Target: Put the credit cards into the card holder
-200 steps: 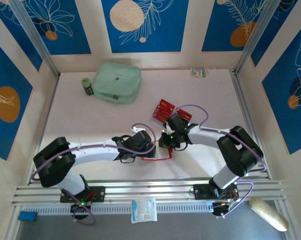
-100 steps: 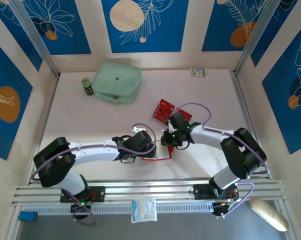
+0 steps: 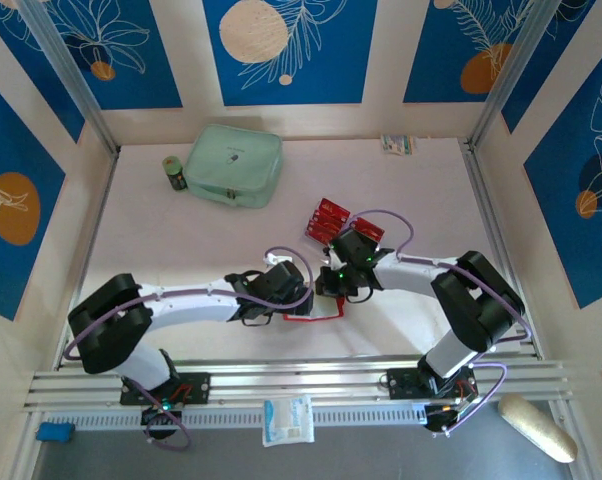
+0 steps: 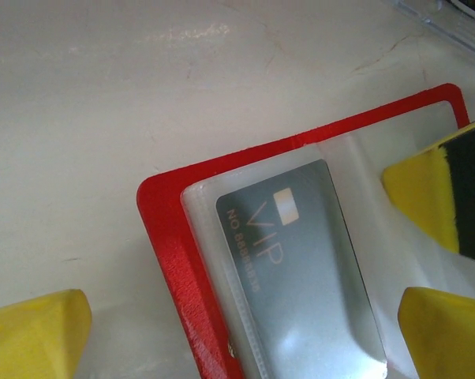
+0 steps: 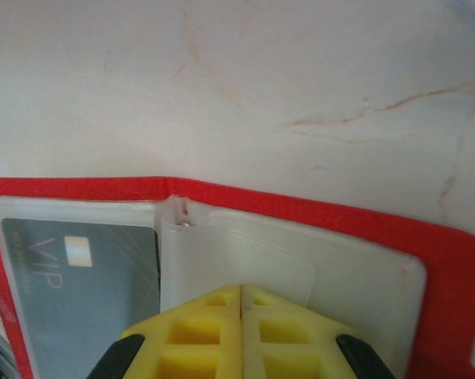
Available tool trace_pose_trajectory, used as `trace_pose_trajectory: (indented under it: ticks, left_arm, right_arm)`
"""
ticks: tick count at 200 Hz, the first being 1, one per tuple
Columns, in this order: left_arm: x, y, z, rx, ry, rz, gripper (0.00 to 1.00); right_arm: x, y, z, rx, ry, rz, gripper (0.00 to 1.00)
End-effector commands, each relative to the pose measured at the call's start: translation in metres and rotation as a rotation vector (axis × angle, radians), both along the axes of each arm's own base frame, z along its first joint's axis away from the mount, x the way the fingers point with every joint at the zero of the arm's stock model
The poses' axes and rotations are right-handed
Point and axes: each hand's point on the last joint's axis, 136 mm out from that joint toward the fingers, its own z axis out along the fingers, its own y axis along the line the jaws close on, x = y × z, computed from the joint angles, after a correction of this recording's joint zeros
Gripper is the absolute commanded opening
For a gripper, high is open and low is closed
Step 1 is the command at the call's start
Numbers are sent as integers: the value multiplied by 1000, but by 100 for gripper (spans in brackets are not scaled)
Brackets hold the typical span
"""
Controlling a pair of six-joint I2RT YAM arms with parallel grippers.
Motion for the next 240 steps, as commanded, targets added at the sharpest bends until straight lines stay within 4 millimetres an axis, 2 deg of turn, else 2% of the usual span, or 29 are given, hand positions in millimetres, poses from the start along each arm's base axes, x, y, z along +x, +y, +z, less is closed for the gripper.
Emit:
trace_pose_trajectory:
  ticks: [1,70,148,189,206,225,240]
  left_arm:
    - [-2,-12,4,-17,-6,-40,100]
    - [-7,-17,-3,-37,-11,-64,100]
    - [-15,-1,-29,-2,9,-52,100]
    - [-18,5,-37,8,17,-49,96]
    - [-19,5,-39,7,19,-48,94]
    - [-19,6,-40,8,21,-49,92]
    - [-19,6,-41,9,21,-50,91]
  right_arm:
    - [-12,6,-4,30,50,-1,7]
    - [-12,15,2,97,69,-37,7]
    - [-13,19,8,162,95,-70,7]
    - [-10,16,17,170,74,-72,7]
    - [-7,11,26,172,48,-81,13]
    - [-4,5,32,165,22,-95,28]
    - [-2,0,33,155,15,-104,35]
